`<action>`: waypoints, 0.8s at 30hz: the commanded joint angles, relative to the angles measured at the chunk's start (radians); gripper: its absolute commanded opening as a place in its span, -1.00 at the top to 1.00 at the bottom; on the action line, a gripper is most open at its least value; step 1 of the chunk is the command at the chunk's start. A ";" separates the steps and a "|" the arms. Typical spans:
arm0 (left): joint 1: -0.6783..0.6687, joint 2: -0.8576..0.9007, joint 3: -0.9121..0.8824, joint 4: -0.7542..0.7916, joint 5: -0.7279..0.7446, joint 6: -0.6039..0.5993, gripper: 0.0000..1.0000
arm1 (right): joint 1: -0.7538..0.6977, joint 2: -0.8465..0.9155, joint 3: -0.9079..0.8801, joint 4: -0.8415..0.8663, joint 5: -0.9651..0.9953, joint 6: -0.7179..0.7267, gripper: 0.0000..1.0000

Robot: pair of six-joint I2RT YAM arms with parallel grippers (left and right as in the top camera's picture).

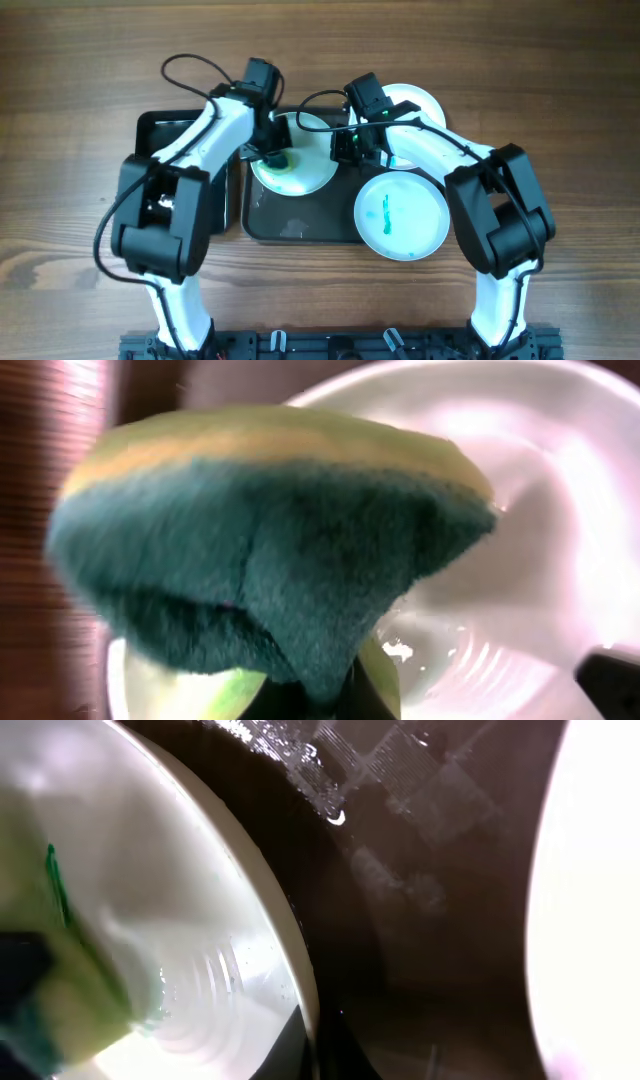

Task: Clean dirty plates on tray and stack at the side
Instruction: 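Scrub the plate held by the right gripper with the sponge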

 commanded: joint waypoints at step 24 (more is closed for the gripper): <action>-0.008 0.089 0.100 -0.091 -0.190 -0.326 0.92 | 0.000 0.007 -0.007 -0.017 0.058 -0.010 0.91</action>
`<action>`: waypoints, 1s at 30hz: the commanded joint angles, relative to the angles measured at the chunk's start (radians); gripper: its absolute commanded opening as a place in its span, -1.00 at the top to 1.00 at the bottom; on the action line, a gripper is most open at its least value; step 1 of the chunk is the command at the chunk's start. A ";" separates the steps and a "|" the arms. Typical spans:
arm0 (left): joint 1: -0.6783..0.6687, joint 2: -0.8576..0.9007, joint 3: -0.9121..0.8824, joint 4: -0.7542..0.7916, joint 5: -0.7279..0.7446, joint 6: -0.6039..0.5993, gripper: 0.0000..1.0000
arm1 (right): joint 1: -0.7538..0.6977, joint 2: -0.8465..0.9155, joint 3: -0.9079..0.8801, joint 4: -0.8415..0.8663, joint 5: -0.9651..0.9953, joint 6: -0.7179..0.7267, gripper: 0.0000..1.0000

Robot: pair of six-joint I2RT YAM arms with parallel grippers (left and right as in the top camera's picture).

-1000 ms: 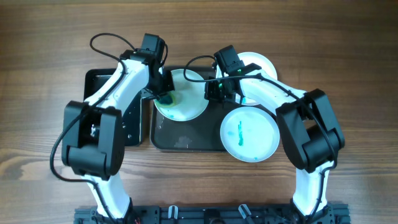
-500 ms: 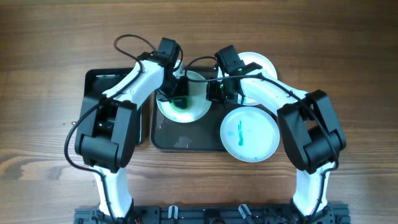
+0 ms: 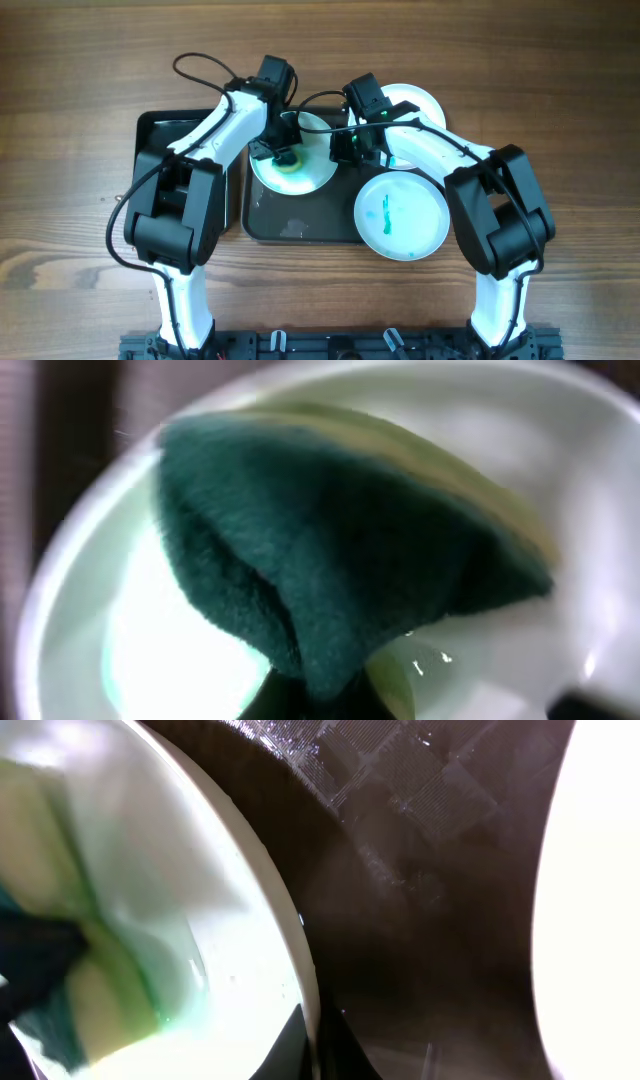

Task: Clean dirty plates on tray and stack at the side
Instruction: 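Scrub the plate held by the right gripper with the sponge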

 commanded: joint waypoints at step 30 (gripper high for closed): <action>-0.048 0.022 0.010 -0.204 0.139 0.224 0.92 | -0.006 0.010 -0.007 -0.013 0.044 -0.011 0.91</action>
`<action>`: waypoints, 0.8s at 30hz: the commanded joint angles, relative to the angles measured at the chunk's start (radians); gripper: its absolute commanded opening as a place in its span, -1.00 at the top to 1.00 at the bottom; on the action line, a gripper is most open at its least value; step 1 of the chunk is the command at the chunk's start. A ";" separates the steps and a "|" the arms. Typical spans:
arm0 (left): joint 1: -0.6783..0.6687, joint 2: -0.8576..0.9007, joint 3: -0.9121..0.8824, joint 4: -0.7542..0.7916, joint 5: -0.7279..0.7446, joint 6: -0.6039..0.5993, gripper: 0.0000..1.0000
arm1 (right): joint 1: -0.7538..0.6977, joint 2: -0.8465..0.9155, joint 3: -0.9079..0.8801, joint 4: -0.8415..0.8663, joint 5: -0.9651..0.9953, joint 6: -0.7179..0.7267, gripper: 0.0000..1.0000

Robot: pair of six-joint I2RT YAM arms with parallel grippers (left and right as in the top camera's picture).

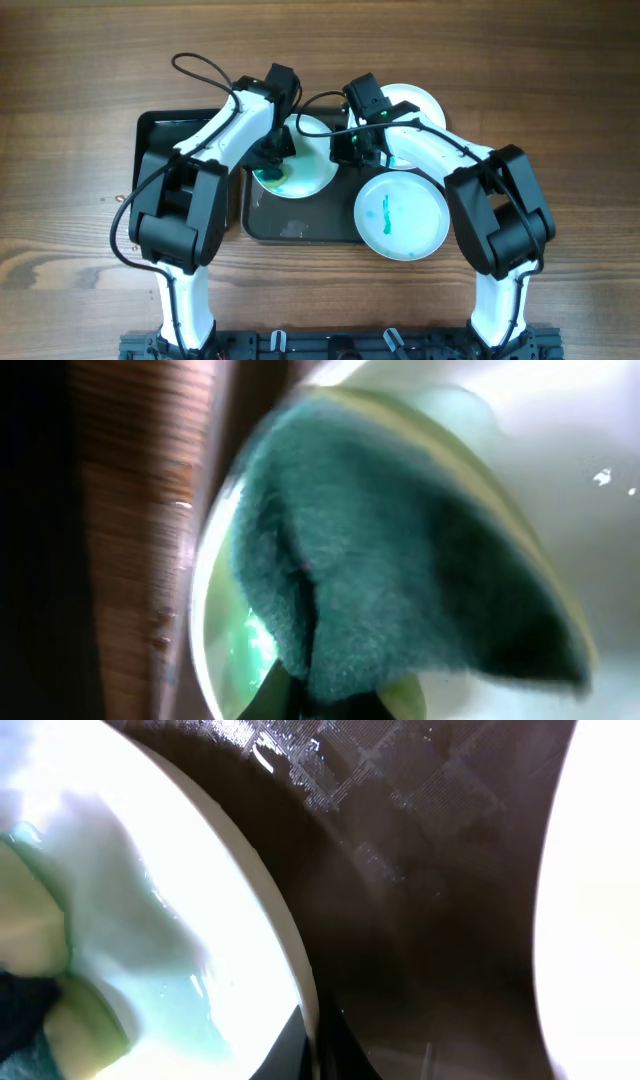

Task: Clean dirty plates on tray and stack at the side
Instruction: 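Scrub the plate held by the right gripper with the sponge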

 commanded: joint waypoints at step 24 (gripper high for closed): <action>0.006 -0.117 0.103 -0.054 -0.154 0.028 0.92 | -0.006 0.010 -0.007 -0.012 0.051 -0.010 0.91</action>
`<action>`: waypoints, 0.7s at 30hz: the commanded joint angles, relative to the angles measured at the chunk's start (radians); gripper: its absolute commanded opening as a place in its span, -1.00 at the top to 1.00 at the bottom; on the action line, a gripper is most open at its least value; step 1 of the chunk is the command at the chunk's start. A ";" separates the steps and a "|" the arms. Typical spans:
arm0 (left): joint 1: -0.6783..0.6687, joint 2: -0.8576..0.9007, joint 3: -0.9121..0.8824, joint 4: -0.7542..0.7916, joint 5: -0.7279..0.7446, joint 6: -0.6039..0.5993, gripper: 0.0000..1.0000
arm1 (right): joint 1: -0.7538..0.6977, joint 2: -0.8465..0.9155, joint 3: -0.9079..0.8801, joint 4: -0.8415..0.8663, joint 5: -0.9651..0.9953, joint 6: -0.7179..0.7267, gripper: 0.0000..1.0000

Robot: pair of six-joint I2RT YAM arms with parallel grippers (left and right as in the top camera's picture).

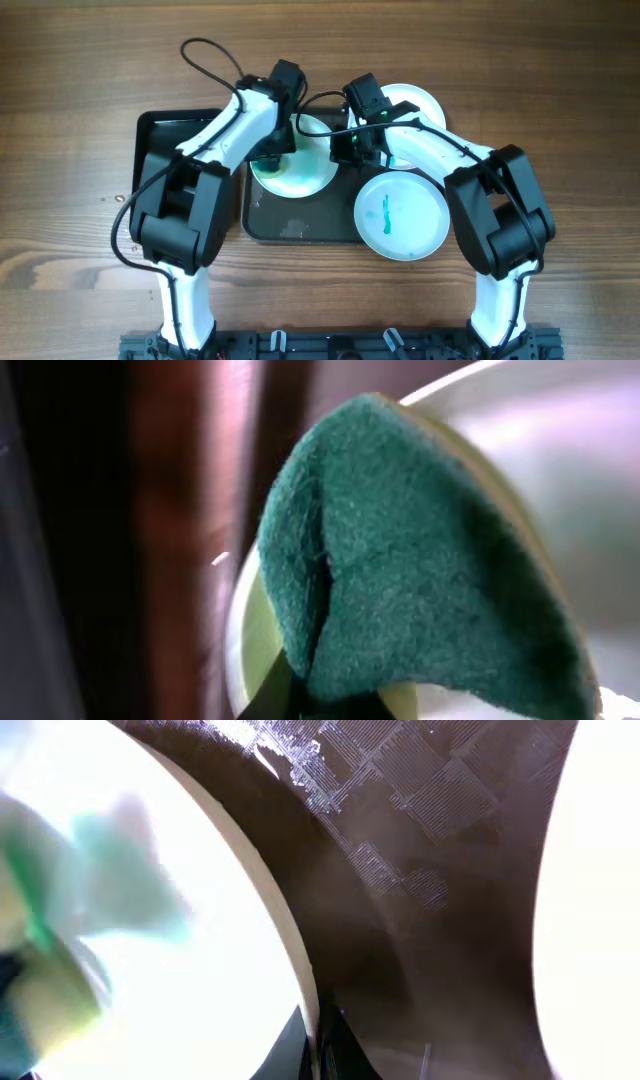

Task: Clean dirty plates on tray and stack at the side
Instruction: 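Scrub the plate held by the right gripper with the sponge, then lift the cleaned plate with the right gripper and place it right of the tray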

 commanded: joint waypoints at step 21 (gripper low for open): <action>0.380 -0.492 0.150 -0.281 0.025 0.055 0.92 | 0.451 -0.386 -0.007 -0.167 1.420 -0.209 0.91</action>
